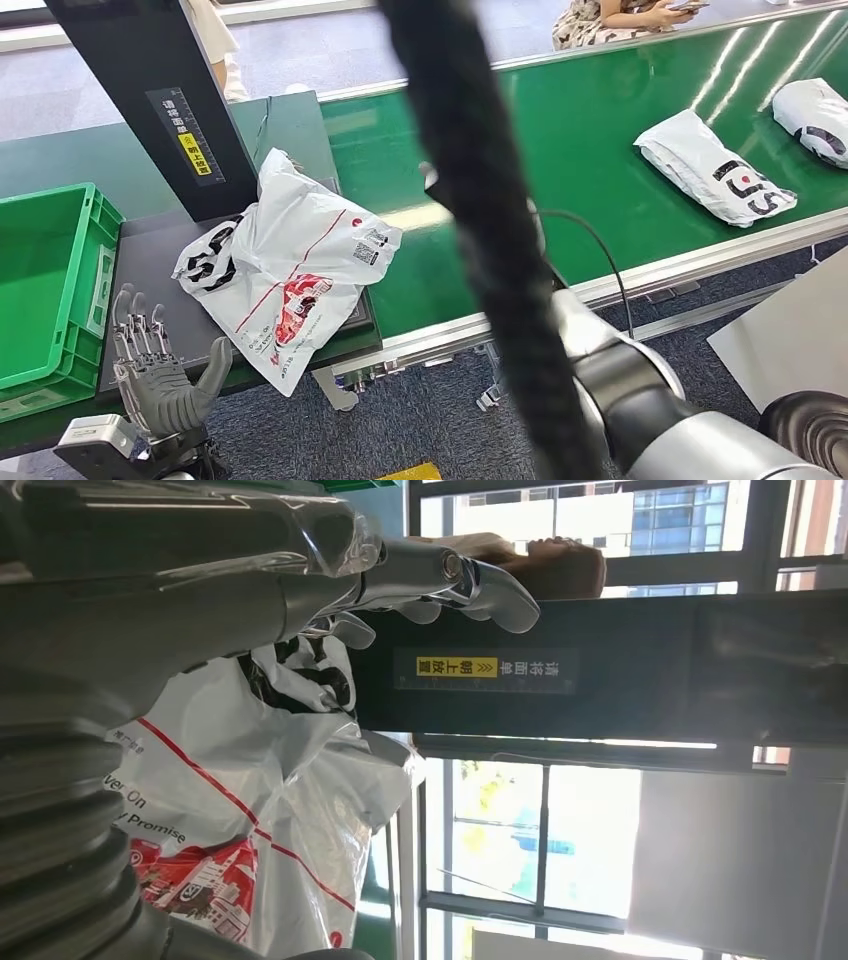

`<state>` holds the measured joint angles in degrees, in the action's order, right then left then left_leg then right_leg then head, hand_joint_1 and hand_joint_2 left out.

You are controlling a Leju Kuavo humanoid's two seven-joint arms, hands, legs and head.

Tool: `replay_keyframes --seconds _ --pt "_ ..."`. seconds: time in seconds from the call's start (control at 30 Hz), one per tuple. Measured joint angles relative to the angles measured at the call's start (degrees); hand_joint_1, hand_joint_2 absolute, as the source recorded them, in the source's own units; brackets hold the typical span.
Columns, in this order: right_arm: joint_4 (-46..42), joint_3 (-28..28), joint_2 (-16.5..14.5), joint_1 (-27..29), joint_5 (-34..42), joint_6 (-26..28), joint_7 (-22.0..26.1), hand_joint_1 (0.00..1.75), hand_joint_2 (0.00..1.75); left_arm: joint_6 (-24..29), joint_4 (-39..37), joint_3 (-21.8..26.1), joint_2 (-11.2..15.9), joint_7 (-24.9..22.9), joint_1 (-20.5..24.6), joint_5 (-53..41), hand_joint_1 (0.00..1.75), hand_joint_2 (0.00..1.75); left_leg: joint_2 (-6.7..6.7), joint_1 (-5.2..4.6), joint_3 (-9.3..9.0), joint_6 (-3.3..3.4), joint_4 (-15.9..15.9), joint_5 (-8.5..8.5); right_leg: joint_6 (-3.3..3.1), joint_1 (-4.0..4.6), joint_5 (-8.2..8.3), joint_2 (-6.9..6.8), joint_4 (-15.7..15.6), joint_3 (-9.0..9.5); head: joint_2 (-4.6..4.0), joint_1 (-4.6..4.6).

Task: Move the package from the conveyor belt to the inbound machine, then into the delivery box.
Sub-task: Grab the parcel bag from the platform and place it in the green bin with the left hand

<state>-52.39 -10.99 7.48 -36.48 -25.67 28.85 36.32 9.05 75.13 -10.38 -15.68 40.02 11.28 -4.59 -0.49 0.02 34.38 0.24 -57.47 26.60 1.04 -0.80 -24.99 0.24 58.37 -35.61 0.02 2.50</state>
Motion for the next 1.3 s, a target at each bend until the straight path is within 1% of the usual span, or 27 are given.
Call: replay_keyframes --seconds 0.07,0.17,0.27,0.37,0.53,0.63,0.77,0.97,1.03,1.13,1.23,1.3 --pt "-3.07 -0.37 -2.23 7.23 1.11 3.31 2.43 0.0 1.75 0.38 -0.31 0.18 0.12 0.0 0.0 -0.47 0.0 1.75 -0.05 0.02 0.0 -0.05 0.02 0.04 -0.06 0.02 -0.07 -0.02 0.0 -0.01 0.0 0.0" --pt "-9.3 -2.25 -5.33 17.82 1.61 8.55 3.45 0.0 1.75 1.01 -1.03 0.42 0.39 0.0 0.0 -1.58 0.0 1.75 -0.11 0.05 0.01 -0.11 0.09 0.08 -0.17 0.07 -0.21 -0.12 0.01 -0.02 0.0 0.0" --pt "-16.14 -3.74 -7.97 26.15 0.44 10.46 3.59 0.0 1.75 0.89 -1.91 0.55 0.61 0.0 0.15 -2.69 0.0 1.75 -0.09 0.06 0.0 -0.2 0.12 0.14 -0.23 0.08 -0.27 -0.13 0.02 -0.05 0.0 0.0" --pt "-22.75 -4.37 -10.43 32.65 -1.51 10.57 3.72 0.0 1.75 0.55 -3.2 0.6 0.71 0.0 0.7 -3.61 0.0 1.75 -0.07 0.06 -0.01 -0.23 0.12 0.16 -0.25 0.08 -0.29 -0.12 0.02 -0.06 0.0 0.0" --pt "-30.45 -4.73 -13.11 39.62 -3.07 10.6 3.77 0.0 1.75 -1.51 -5.64 0.57 0.77 -0.31 2.32 -5.25 0.0 1.75 -0.07 0.06 -0.02 -0.23 0.12 0.15 -0.25 0.07 -0.3 -0.12 0.01 -0.04 0.0 0.0" --pt "-33.19 -4.74 -13.99 42.09 -3.36 10.6 3.77 0.0 1.75 -2.56 -7.65 0.32 1.09 -1.41 4.6 -7.6 0.0 1.75 -0.06 0.05 -0.05 -0.22 0.11 0.15 -0.26 0.06 -0.28 -0.11 0.01 -0.02 0.0 -0.01" --pt "-34.75 -4.9 -14.79 43.94 -3.34 10.6 3.77 0.0 1.75 -3.31 -10.48 0.02 2.0 -2.98 8.78 -10.19 0.0 1.75 -0.05 0.05 -0.09 -0.23 0.11 0.14 -0.26 0.06 -0.26 -0.11 0.02 0.02 0.0 -0.01" --pt "-35.39 -6.33 -15.26 44.52 -0.29 10.6 3.77 0.0 1.75 -4.59 -13.99 0.06 4.58 -6.07 15.7 -12.38 0.0 1.75 -0.01 0.06 -0.11 -0.26 0.11 0.11 -0.27 0.09 -0.25 -0.08 0.06 0.01 0.0 -0.01" --pt "-35.39 -7.05 -15.27 44.48 0.03 10.6 3.77 0.0 1.75 -6.06 -15.24 0.2 5.85 -7.66 18.9 -13.12 0.0 1.75 0.0 0.07 -0.11 -0.28 0.11 0.08 -0.28 0.1 -0.25 -0.09 0.07 0.01 0.0 -0.01" --pt "-35.39 -8.14 -15.37 44.42 0.65 10.6 3.77 0.0 1.75 -8.03 -18.31 0.27 7.71 -11.0 25.23 -14.88 0.0 1.75 -0.01 0.08 -0.11 -0.32 0.11 0.04 -0.31 0.11 -0.22 -0.09 0.08 0.01 0.0 -0.01" --pt "-35.39 -9.1 -15.6 44.36 1.67 10.57 3.77 0.0 1.75 -8.41 -22.73 0.26 8.95 -15.07 32.56 -17.43 0.0 1.75 -0.02 0.08 -0.11 -0.31 0.1 0.01 -0.32 0.1 -0.2 -0.09 0.08 0.01 0.0 -0.01" --pt "-35.39 -9.41 -15.74 44.3 2.09 10.52 3.77 0.0 1.75 -8.17 -24.8 0.21 9.28 -16.92 35.53 -18.84 0.0 1.75 -0.02 0.08 -0.11 -0.31 0.1 0.01 -0.32 0.1 -0.18 -0.09 0.08 0.01 0.0 -0.01"
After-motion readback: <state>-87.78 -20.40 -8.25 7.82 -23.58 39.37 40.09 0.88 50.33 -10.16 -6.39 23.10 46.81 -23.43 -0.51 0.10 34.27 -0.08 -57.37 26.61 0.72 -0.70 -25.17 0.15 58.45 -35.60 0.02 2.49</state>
